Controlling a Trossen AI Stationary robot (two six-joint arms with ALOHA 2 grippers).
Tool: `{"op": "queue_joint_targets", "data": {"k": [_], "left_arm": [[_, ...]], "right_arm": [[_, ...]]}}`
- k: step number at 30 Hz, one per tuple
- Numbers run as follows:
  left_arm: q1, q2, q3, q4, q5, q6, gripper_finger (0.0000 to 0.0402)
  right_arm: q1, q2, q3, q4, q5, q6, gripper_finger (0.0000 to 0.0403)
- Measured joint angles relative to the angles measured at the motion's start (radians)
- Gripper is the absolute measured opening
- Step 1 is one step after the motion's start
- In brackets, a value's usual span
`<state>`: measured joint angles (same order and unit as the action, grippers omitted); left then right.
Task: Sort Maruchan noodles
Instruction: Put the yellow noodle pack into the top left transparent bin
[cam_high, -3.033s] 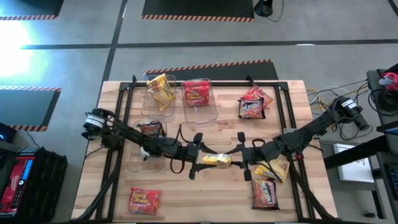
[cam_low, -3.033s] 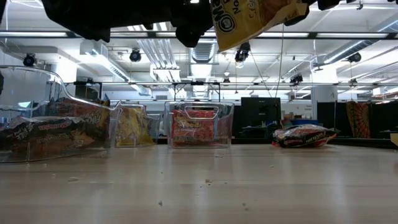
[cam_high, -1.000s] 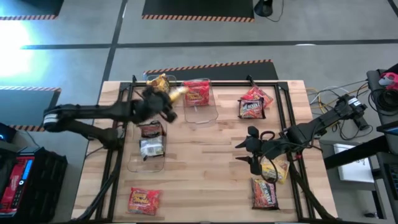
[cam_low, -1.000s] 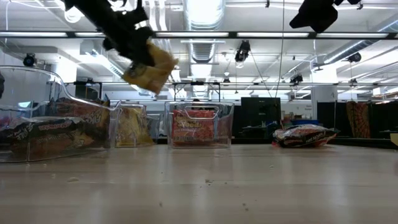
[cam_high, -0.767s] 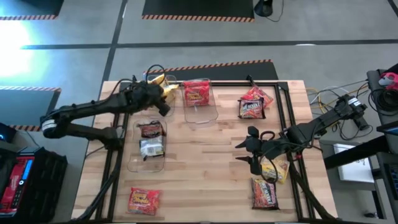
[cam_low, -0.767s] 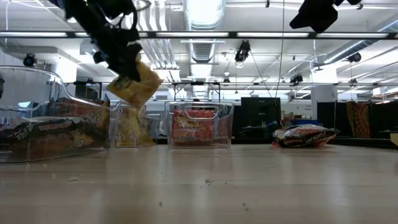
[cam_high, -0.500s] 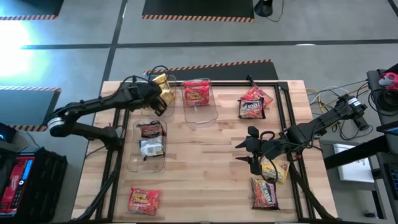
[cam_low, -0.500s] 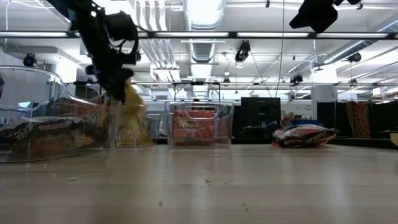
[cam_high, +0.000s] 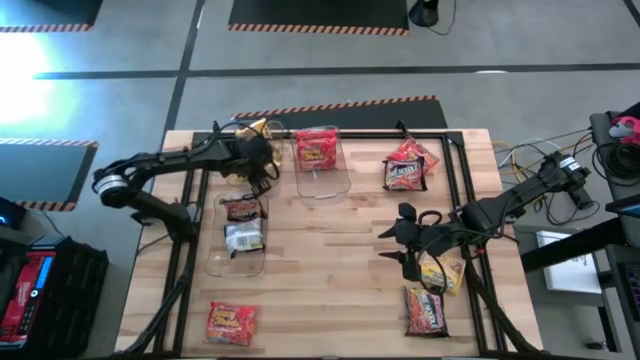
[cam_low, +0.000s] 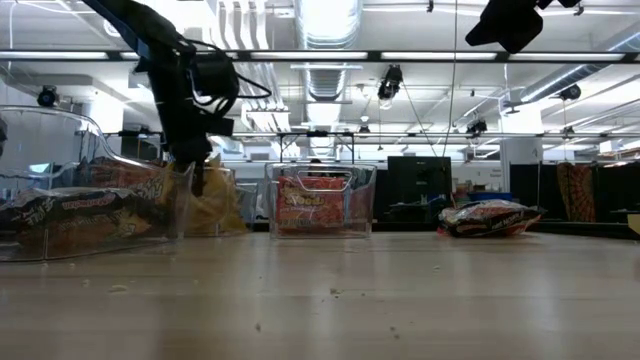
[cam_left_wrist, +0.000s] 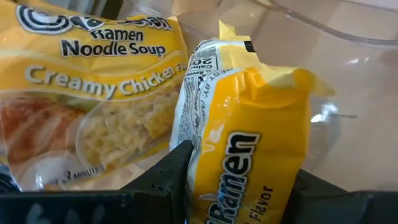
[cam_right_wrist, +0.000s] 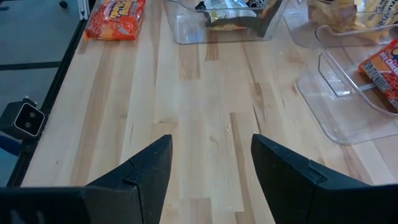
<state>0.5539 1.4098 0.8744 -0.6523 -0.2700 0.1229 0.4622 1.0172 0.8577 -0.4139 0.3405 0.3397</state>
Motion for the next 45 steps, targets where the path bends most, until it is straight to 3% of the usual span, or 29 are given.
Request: {"op": "queue_joint_targets", "data": {"k": [11, 24, 30, 38, 45], "left_arm": [[0.035, 0.072, 0.055, 0.003, -0.032, 0.174, 0.0122], [0.051, 0.076, 0.060, 0.007, -0.041, 0.248, 0.0141], [0.049, 0.071, 0.063, -0.002, -0.165, 0.311, 0.0161], [0.054, 0.072, 0.090, 0.014, -0.242, 0.417, 0.0167], [0.062, 0.077, 0.115, 0.074, -0.157, 0.476, 0.0167]], "right_arm": [[0.000, 0.000, 0.000, 0.000, 0.000, 0.000, 0.0209], [0.000, 0.000, 0.000, 0.000, 0.000, 0.000, 0.0209], [0.000, 0.000, 0.000, 0.000, 0.000, 0.000, 0.0209], [0.000, 0.000, 0.000, 0.000, 0.000, 0.000, 0.0209], [0.000, 0.000, 0.000, 0.000, 0.000, 0.000, 0.0209]]}}
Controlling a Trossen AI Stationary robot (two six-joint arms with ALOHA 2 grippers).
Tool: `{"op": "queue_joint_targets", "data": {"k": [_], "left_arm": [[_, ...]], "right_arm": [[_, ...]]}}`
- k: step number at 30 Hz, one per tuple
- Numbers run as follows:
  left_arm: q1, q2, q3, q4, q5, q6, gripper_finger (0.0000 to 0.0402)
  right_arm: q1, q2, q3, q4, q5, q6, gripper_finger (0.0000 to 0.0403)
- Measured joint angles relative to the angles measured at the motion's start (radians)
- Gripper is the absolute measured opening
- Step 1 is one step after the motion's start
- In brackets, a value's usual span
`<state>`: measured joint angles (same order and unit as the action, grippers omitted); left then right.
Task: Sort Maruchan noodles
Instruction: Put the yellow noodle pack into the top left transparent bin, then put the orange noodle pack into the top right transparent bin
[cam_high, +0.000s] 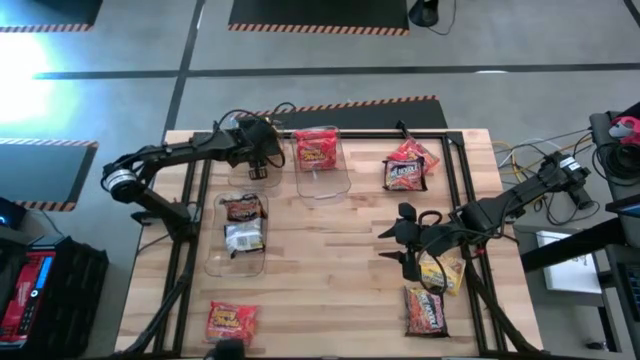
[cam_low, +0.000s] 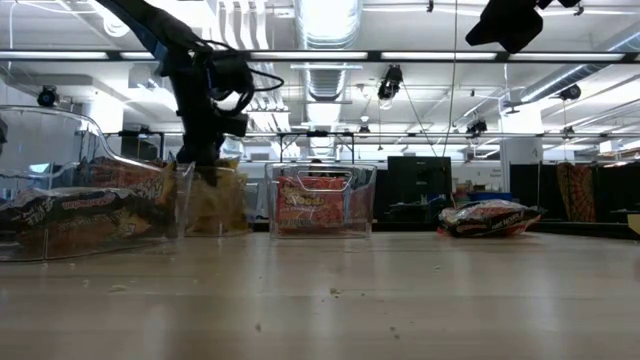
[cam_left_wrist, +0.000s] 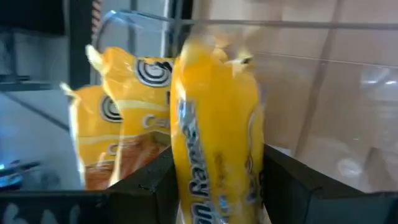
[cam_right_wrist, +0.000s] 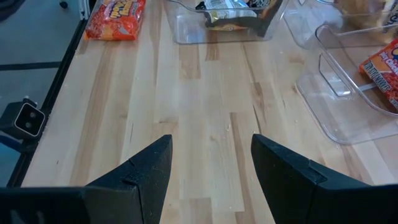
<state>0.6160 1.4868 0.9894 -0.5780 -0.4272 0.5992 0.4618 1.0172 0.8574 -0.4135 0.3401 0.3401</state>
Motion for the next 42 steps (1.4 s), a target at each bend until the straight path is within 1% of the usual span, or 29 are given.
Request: {"op": "queue_joint_targets", "data": {"k": [4, 7, 9, 18, 26, 34, 38, 40, 42], "left_arm": [[0.000, 0.001, 0.000, -0.043, 0.074, 0.000, 0.0167], [0.000, 0.001, -0.001, -0.041, 0.080, 0.001, 0.0167], [0.001, 0.001, -0.001, -0.022, 0.059, 0.001, 0.0167], [0.003, 0.001, -0.001, 0.016, -0.091, 0.024, 0.0167], [0.010, 0.001, 0.017, 0.047, -0.167, 0.022, 0.0167], [0.013, -0.001, 0.059, 0.053, -0.168, 0.010, 0.0167], [-0.015, -0.025, 0.093, 0.051, -0.166, -0.011, 0.0167], [-0.042, -0.051, 0.100, 0.048, -0.148, -0.048, 0.0167], [-0.081, -0.091, 0.098, 0.020, -0.094, -0.139, 0.0167]], "right_arm": [[0.000, 0.000, 0.000, 0.000, 0.000, 0.000, 0.0209], [0.000, 0.000, 0.000, 0.000, 0.000, 0.000, 0.0209], [0.000, 0.000, 0.000, 0.000, 0.000, 0.000, 0.0209], [0.000, 0.000, 0.000, 0.001, 0.000, 0.000, 0.0209], [0.000, 0.000, 0.000, 0.000, 0.000, 0.000, 0.0209], [0.000, 0.000, 0.000, 0.001, 0.000, 0.000, 0.0209], [0.000, 0.000, 0.000, 0.000, 0.000, 0.000, 0.0209], [0.000, 0.000, 0.000, 0.001, 0.000, 0.000, 0.0209], [0.000, 0.000, 0.000, 0.000, 0.000, 0.000, 0.0209]]}}
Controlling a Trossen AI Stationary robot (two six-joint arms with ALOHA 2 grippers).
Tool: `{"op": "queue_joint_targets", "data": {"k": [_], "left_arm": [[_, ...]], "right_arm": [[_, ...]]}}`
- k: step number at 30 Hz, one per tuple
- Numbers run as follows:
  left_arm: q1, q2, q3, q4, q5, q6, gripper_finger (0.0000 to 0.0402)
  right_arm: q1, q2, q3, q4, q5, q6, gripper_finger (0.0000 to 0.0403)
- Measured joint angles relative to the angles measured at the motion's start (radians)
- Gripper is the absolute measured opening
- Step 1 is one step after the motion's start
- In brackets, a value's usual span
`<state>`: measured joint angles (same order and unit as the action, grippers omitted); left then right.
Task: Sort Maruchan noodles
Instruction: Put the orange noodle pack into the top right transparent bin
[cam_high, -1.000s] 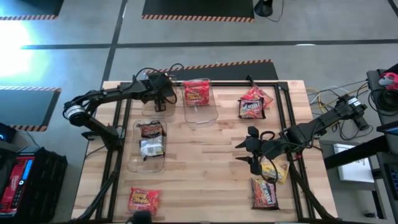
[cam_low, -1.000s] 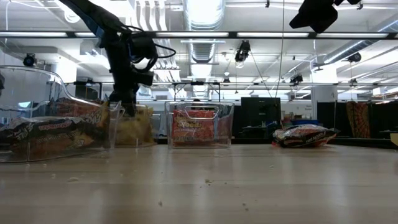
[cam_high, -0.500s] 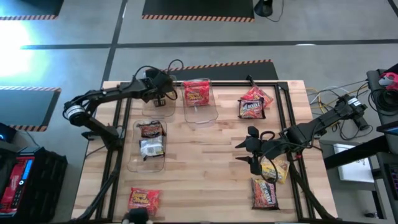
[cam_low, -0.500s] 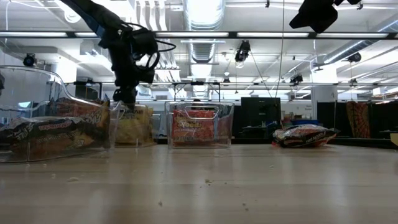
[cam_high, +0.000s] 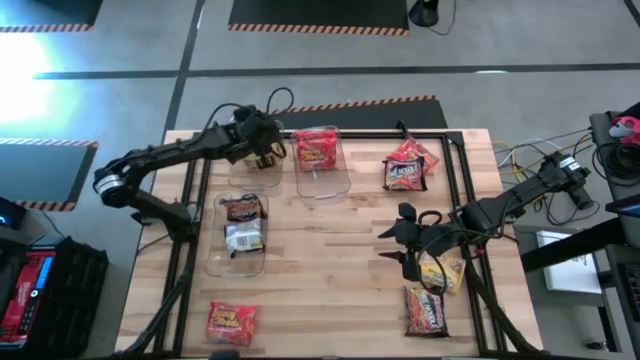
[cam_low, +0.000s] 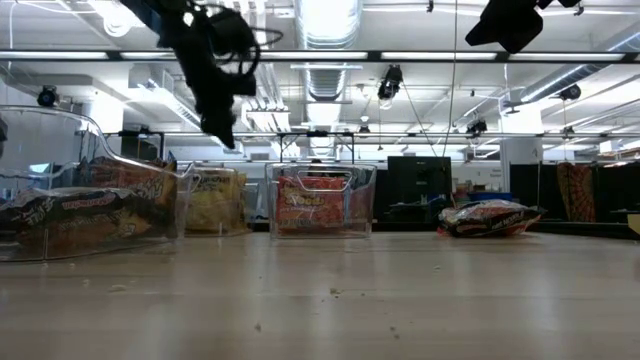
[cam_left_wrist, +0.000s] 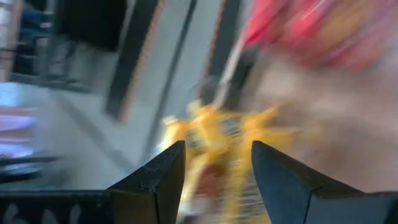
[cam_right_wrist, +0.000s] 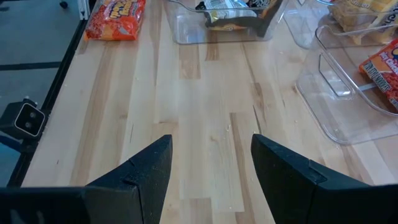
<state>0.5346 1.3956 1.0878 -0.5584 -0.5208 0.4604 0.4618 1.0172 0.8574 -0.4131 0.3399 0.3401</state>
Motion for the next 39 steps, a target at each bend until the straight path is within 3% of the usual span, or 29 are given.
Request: {"op": "queue_joint_targets", "data": {"k": [6, 10, 17, 22, 30, 33, 39], "left_arm": [[-0.202, -0.153, -0.030, -0.104, 0.296, -0.410, 0.0167], [-0.436, -0.226, -0.067, -0.047, 0.359, -0.618, 0.0167], [-0.963, -0.174, -0.119, 0.168, 0.159, -0.917, 0.0167], [-1.241, -0.043, -0.077, 0.143, -0.069, -1.162, 0.0167], [-1.458, 0.177, 0.116, -0.184, -0.017, -1.699, 0.0167], [-1.485, 0.278, 0.207, -0.356, 0.101, -1.838, 0.0167], [-1.487, 0.432, 0.320, -0.453, 0.411, -1.949, 0.0167]], "right_arm": [[0.000, 0.000, 0.000, 0.001, 0.000, 0.000, 0.0209], [0.000, 0.000, 0.000, 0.001, 0.000, 0.000, 0.0209], [0.000, 0.000, 0.000, 0.001, 0.000, 0.000, 0.0209], [0.000, 0.000, 0.000, 0.000, 0.000, 0.000, 0.0209], [0.000, 0.000, 0.000, 0.000, 0.000, 0.000, 0.0209], [0.000, 0.000, 0.000, 0.000, 0.000, 0.000, 0.0209], [0.000, 0.000, 0.000, 0.001, 0.000, 0.000, 0.0209]]}}
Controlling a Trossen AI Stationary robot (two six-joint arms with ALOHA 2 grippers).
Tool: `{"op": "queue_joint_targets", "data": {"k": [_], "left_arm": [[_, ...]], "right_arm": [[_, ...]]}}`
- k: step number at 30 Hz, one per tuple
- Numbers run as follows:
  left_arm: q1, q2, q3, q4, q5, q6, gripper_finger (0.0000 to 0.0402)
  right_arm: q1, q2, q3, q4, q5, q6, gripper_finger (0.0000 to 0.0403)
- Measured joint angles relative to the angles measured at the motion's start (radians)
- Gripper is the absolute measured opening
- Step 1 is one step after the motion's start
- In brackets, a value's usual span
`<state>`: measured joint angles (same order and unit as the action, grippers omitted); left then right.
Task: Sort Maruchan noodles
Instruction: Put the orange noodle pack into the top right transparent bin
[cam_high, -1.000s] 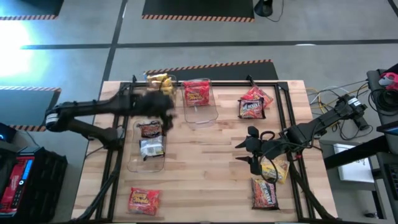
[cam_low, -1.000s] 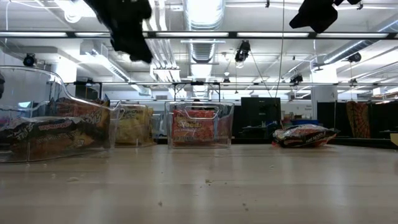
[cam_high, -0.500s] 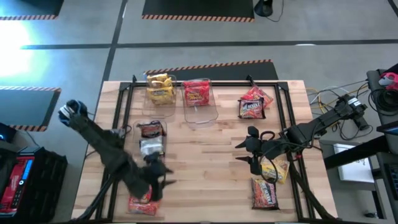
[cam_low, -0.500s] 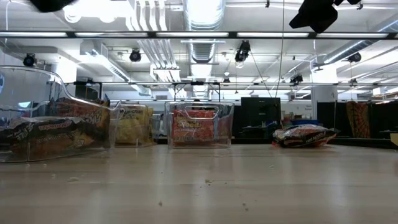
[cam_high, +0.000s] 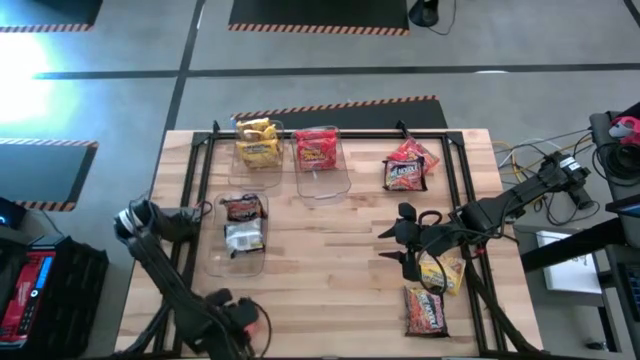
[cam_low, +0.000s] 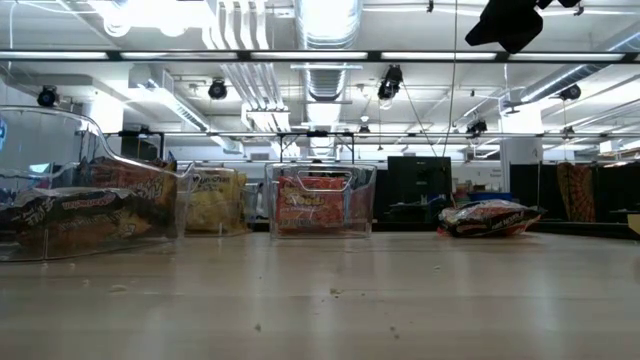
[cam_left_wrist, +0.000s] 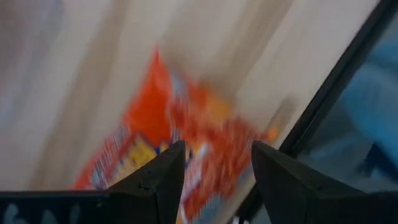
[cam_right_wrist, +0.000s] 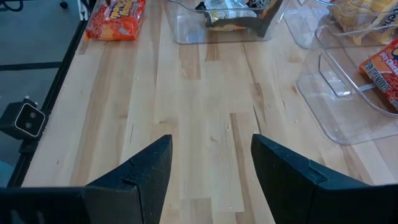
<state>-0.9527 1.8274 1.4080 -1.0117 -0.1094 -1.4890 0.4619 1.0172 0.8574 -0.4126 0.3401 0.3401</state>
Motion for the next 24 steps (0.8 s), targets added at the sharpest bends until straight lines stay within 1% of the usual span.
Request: {"op": "queue_joint_targets", "data": {"k": [3, 6, 9, 13, 21, 24], "left_arm": [[0.000, 0.034, 0.013, 0.001, 0.102, -0.031, 0.0168], [0.000, 0.046, 0.008, 0.002, 0.134, -0.048, 0.0177], [0.001, 0.048, -0.016, 0.002, 0.134, -0.067, 0.0185], [0.016, 0.054, -0.057, 0.050, 0.135, -0.074, 0.0187], [0.072, 0.051, -0.111, 0.219, 0.050, -0.002, 0.0187], [0.106, 0.050, -0.121, 0.266, 0.045, 0.050, 0.0187]], "right_arm": [[0.000, 0.000, 0.000, 0.000, 0.000, 0.000, 0.0209], [0.000, 0.000, 0.000, 0.000, 0.000, 0.000, 0.0209], [0.000, 0.000, 0.000, 0.000, 0.000, 0.000, 0.0209], [0.000, 0.000, 0.000, 0.000, 0.000, 0.000, 0.0209], [0.000, 0.000, 0.000, 0.000, 0.000, 0.000, 0.0209], [0.000, 0.000, 0.000, 0.000, 0.000, 0.000, 0.0209]]}}
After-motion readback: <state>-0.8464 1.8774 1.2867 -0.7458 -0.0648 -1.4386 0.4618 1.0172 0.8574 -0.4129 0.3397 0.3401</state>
